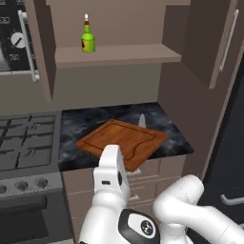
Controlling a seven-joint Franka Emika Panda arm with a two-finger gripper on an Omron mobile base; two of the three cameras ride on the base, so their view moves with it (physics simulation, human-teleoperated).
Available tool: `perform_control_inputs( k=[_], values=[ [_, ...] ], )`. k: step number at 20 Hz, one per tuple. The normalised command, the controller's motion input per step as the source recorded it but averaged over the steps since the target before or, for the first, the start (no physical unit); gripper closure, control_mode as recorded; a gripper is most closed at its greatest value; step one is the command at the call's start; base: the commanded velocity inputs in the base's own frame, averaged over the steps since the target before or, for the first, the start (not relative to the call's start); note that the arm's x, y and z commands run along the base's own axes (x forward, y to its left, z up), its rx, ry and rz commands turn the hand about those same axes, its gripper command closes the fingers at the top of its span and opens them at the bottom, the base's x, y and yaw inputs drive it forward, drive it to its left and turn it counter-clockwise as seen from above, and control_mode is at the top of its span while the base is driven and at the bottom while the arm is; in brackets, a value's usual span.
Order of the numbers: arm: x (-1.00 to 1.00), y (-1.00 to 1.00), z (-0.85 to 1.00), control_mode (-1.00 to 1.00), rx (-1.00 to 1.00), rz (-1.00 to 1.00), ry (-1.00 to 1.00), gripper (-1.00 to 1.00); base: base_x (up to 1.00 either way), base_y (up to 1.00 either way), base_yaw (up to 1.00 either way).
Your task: Move the cutting board and knife to the sink. Then move spray from the cabinet to the counter.
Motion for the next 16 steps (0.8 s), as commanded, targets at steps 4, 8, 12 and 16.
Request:
perform_control_inputs(
  k=[4, 8, 12, 16],
  values=[
    [0.0, 0.0, 0.0, 1.0, 0.0, 0.0, 0.0, 1.0, -1.0, 0.0, 0.0],
    [0.0, 0.0, 0.0, 1.0, 0.0, 0.0, 0.0, 1.0, -0.82, 0.0, 0.01],
    [0.0, 0.0, 0.0, 1.0, 0.0, 0.0, 0.0, 1.0, -0.25, 0.0, 0.34],
    [0.0, 0.0, 0.0, 1.0, 0.0, 0.0, 0.0, 1.0, -0.02, 0.0, 0.68]
  ],
)
